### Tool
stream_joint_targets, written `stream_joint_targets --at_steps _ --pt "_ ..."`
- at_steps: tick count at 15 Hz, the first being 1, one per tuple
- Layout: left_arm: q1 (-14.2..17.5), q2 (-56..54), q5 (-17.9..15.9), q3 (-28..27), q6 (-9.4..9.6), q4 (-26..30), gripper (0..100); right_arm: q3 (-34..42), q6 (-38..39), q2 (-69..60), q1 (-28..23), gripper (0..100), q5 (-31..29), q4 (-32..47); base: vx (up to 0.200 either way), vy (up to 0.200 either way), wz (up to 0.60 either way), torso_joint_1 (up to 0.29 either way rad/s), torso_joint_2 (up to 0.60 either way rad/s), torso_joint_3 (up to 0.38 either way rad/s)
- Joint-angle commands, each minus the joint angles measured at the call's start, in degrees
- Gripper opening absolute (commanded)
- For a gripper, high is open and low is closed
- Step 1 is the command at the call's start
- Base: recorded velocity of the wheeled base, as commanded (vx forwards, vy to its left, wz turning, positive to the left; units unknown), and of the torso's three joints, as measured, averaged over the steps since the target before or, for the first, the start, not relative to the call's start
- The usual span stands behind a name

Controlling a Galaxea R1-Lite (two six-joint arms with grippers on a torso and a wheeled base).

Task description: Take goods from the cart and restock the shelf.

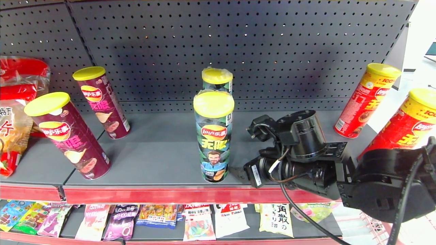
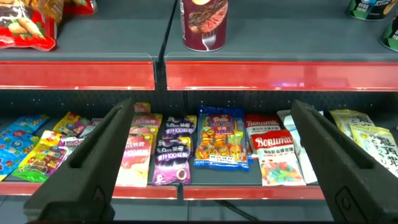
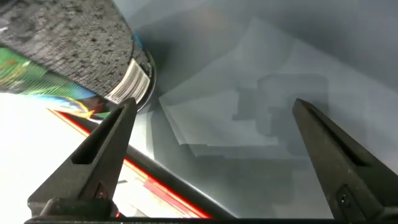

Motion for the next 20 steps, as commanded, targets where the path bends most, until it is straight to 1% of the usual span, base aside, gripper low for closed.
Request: stream_joint_targets --at_steps 1,4,20 --pt "0.0 0.1 0.0 0.0 -0.09 0.0 100 -0.2 0.0 0.0 0.2 100 -0.7 0.0 0.0 0.0 0.0 0.0 0.0 0.0" --pt "0.0 0.1 0.0 0.0 -0.09 0.0 100 -0.3 0.0 0.2 1.1 100 -0.8 0.0 0.0 0.0 0.0 0.0 0.0 0.0" --pt "0.0 0.1 0.0 0.0 0.0 0.0 100 -1.6 -0.1 0.7 1.8 100 -1.6 0.1 0.0 0.0 0.0 0.0 0.0 0.0"
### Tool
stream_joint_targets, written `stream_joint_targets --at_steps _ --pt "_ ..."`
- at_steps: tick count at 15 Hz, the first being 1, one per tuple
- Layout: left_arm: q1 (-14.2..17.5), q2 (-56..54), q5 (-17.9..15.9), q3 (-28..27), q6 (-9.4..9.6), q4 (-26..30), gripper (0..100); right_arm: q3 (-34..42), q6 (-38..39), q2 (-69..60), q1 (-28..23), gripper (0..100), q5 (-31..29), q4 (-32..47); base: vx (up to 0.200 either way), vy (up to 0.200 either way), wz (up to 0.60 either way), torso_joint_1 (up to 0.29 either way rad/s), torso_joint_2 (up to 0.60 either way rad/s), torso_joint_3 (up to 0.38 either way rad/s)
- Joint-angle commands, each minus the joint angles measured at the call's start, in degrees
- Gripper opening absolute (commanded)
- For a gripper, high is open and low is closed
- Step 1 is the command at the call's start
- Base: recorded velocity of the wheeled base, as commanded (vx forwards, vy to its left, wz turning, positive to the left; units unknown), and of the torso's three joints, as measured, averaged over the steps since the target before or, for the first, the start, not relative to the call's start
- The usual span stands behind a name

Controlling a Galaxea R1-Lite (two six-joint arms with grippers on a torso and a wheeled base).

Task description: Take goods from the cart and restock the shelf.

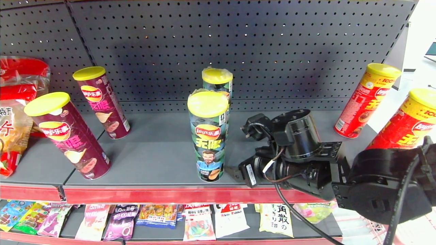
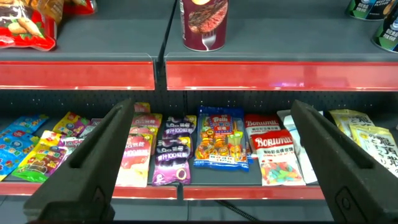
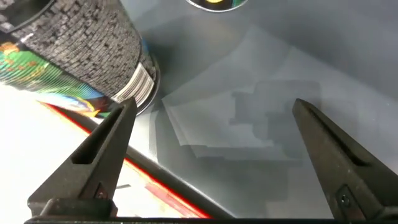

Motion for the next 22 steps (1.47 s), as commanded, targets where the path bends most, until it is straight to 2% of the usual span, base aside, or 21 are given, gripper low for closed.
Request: stream_joint_targets --at_steps 1,4,8,11,12,13,15,16,17,18,19,20,22 --pt "0.0 0.1 0.0 0.0 -0.09 0.0 100 -0.1 0.0 0.1 0.1 100 0.0 -0.1 0.0 0.0 0.0 0.0 0.0 0.0" --pt "0.0 0.1 0.0 0.0 -0.09 0.0 100 0.2 0.1 -0.3 0.0 100 -0.2 -0.1 0.0 0.0 0.0 0.0 0.0 0.0" --pt "0.0 0.1 0.0 0.0 -0.09 0.0 100 6.1 -0.5 -9.3 -0.3 100 -2.3 -0.1 0.0 0.0 0.0 0.0 0.0 0.0" --pt "0.0 0.1 0.0 0.0 -0.09 0.0 100 21.7 -2.2 -31.1 -0.3 100 -1.7 0.6 0.0 0.0 0.0 0.0 0.0 0.0" --pt "0.0 0.1 0.0 0.0 0.0 0.0 100 28.6 -5.3 -40.5 -1.1 100 0.0 0.6 0.0 0.0 0.0 0.0 0.0 0.0" --pt "0.0 0.1 0.0 0.0 0.0 0.0 100 35.1 -9.6 -49.6 -4.9 100 2.4 0.7 0.0 0.0 0.0 0.0 0.0 0.0" --pt "0.0 0.1 0.0 0.0 0.0 0.0 100 44.9 -18.3 -67.3 -19.2 100 11.4 5.3 0.0 0.0 0.0 0.0 0.0 0.0" --pt "0.0 0.1 0.0 0.0 -0.09 0.0 100 46.9 -18.7 -75.8 -28.0 100 15.8 10.8 0.0 0.0 0.0 0.0 0.0 0.0" --pt "0.0 0.1 0.0 0.0 -0.09 0.0 100 47.2 -18.4 -82.4 -34.8 100 17.7 16.6 0.0 0.0 0.0 0.0 0.0 0.0" --pt "0.0 0.1 0.0 0.0 -0.09 0.0 100 47.2 -17.6 -86.3 -38.8 100 17.8 20.1 0.0 0.0 0.0 0.0 0.0 0.0" --pt "0.0 0.1 0.0 0.0 -0.09 0.0 100 47.8 -15.4 -93.9 -45.0 100 18.2 24.9 0.0 0.0 0.0 0.0 0.0 0.0" --pt "0.0 0.1 0.0 0.0 -0.09 0.0 100 49.3 -14.4 -99.0 -48.4 100 18.3 26.9 0.0 0.0 0.0 0.0 0.0 0.0" --pt "0.0 0.1 0.0 0.0 0.0 0.0 100 50.3 -8.5 -100.0 -48.9 100 17.8 25.2 0.0 0.0 0.0 0.0 0.0 0.0"
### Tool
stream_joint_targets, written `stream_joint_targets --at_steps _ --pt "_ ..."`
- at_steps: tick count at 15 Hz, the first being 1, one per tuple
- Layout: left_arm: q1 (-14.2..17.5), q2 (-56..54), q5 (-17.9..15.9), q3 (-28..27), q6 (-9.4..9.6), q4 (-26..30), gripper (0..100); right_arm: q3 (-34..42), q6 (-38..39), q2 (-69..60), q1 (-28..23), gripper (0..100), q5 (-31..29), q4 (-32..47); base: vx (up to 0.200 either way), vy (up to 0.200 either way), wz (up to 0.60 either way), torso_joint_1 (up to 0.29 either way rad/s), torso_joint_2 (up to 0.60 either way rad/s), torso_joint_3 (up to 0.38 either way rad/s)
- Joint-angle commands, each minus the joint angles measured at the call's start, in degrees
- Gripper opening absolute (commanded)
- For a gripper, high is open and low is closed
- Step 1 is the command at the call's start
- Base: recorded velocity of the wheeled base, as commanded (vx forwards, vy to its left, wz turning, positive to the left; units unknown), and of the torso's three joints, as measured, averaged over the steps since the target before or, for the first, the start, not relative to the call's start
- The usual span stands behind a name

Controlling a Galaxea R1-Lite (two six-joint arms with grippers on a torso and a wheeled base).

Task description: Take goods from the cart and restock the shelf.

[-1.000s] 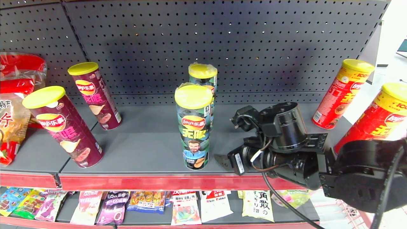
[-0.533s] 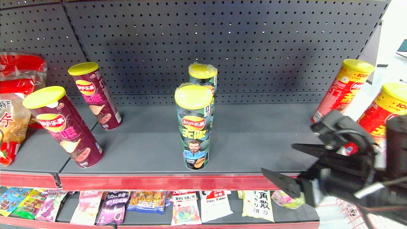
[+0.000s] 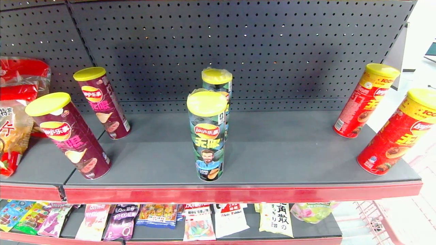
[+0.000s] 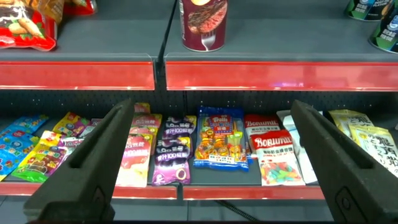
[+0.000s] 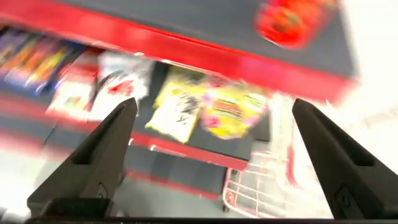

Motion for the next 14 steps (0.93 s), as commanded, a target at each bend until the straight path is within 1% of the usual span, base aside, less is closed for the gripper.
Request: stream_joint_targets --at_steps 1,2,3,4,5,6,7,9,10,11,12,14 --pt "0.0 0.1 0.0 0.0 -0.06 0.0 100 5.0 10.6 -13.1 -7.4 100 1.1 2.8 0.0 0.0 0.0 0.0 0.0 0.0" --pt "0.0 0.1 0.0 0.0 -0.06 0.0 100 4.9 15.6 -15.4 -5.4 100 0.2 2.7 0.0 0.0 0.0 0.0 0.0 0.0" --pt "0.0 0.1 0.0 0.0 0.02 0.0 100 5.1 15.7 -17.5 -4.2 100 1.0 2.4 0.0 0.0 0.0 0.0 0.0 0.0" --pt "0.0 0.1 0.0 0.0 -0.06 0.0 100 5.9 13.7 -17.5 -4.4 100 2.7 0.7 0.0 0.0 0.0 0.0 0.0 0.0" --pt "0.0 0.1 0.0 0.0 0.02 0.0 100 8.1 12.6 -17.5 -4.4 100 4.3 -3.8 0.0 0.0 0.0 0.0 0.0 0.0" --pt "0.0 0.1 0.0 0.0 0.02 0.0 100 9.3 11.7 -17.5 -4.4 100 7.7 -7.5 0.0 0.0 0.0 0.0 0.0 0.0" --pt "0.0 0.1 0.0 0.0 -0.06 0.0 100 9.1 11.4 -17.5 -4.4 100 11.6 -6.6 0.0 0.0 0.0 0.0 0.0 0.0" --pt "0.0 0.1 0.0 0.0 -0.06 0.0 100 9.2 10.7 -17.5 -4.4 100 12.0 -6.7 0.0 0.0 0.0 0.0 0.0 0.0" --pt "0.0 0.1 0.0 0.0 -0.06 0.0 100 9.3 12.8 -17.6 -4.4 100 8.1 -7.1 0.0 0.0 0.0 0.0 0.0 0.0" --pt "0.0 0.1 0.0 0.0 -0.06 0.0 100 9.5 12.6 -17.6 -4.4 100 1.5 -7.1 0.0 0.0 0.0 0.0 0.0 0.0" --pt "0.0 0.1 0.0 0.0 -0.06 0.0 100 9.6 9.5 -17.6 -4.4 100 -3.2 -6.1 0.0 0.0 0.0 0.0 0.0 0.0" --pt "0.0 0.1 0.0 0.0 0.02 0.0 100 9.6 10.4 -17.6 -4.4 100 -2.8 -4.6 0.0 0.0 0.0 0.0 0.0 0.0"
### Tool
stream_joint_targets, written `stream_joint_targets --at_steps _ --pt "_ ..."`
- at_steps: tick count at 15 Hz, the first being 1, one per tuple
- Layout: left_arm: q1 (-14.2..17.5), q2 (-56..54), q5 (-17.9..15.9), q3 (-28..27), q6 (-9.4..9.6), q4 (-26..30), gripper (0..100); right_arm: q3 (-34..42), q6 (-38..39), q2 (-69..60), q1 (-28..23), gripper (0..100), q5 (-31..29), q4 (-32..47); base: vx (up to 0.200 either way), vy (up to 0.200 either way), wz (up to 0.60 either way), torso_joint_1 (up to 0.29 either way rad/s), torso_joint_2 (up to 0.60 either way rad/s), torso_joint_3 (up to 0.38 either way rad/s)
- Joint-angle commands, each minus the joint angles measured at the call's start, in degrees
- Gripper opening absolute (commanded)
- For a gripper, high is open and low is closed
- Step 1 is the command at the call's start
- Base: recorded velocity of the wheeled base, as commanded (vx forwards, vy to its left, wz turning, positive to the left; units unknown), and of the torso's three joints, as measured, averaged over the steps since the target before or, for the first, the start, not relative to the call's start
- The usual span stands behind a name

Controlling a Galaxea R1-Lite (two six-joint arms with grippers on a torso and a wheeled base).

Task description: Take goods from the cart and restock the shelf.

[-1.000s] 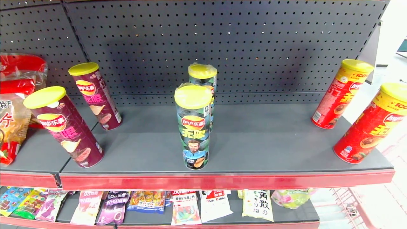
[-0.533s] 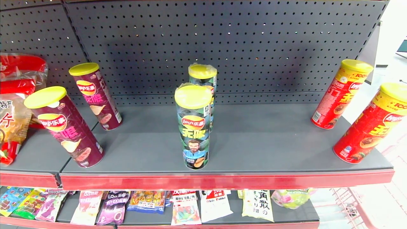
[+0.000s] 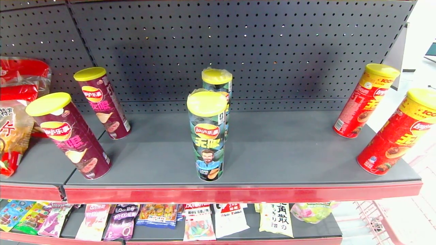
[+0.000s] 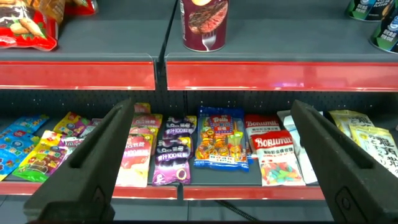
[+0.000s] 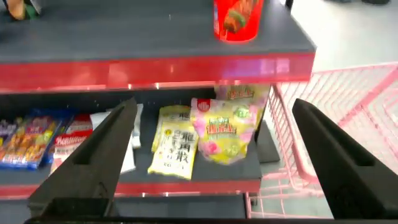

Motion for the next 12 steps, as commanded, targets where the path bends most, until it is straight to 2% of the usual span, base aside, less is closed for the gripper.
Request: stream_joint_targets --at_steps 1,3,12 --pt "0.0 0.1 0.0 0.0 -0.04 0.0 100 0.1 -0.1 0.1 0.0 100 0.1 0.0 0.0 0.0 0.0 0.0 0.0 0.0" --pt "0.0 0.1 0.0 0.0 0.05 0.0 100 0.1 -1.4 0.1 0.0 100 1.8 0.0 0.0 0.0 0.0 0.0 0.0 0.0" --pt "0.0 0.1 0.0 0.0 -0.04 0.0 100 0.1 -1.3 0.1 0.0 100 1.6 0.0 0.0 0.0 0.0 0.0 0.0 0.0"
